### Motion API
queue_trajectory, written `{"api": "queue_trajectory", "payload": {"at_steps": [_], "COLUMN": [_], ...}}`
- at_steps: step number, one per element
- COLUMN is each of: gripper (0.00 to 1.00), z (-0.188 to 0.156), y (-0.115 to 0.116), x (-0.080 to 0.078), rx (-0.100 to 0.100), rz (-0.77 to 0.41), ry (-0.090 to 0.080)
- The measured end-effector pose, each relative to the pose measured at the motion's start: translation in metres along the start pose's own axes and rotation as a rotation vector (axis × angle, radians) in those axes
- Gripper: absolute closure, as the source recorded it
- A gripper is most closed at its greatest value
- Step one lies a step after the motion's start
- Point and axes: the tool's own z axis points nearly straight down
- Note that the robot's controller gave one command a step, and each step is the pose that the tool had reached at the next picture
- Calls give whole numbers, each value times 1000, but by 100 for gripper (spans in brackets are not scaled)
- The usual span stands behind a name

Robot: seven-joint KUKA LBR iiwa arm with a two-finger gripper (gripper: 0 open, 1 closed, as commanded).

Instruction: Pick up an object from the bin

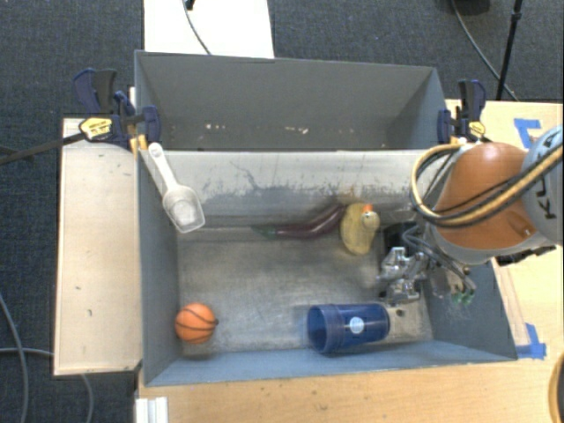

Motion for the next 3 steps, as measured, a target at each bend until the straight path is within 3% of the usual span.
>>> {"api": "queue_trajectory", "payload": {"at_steps": [1,2,3], "gripper": [0,0,0], "z": [-38,-38,-35], "y": [37,37,39], "x": [-45,-45,-24], "rx": [-1,0,0], "rz": [84,84,-7], "ry": [-7,-6,-9]}}
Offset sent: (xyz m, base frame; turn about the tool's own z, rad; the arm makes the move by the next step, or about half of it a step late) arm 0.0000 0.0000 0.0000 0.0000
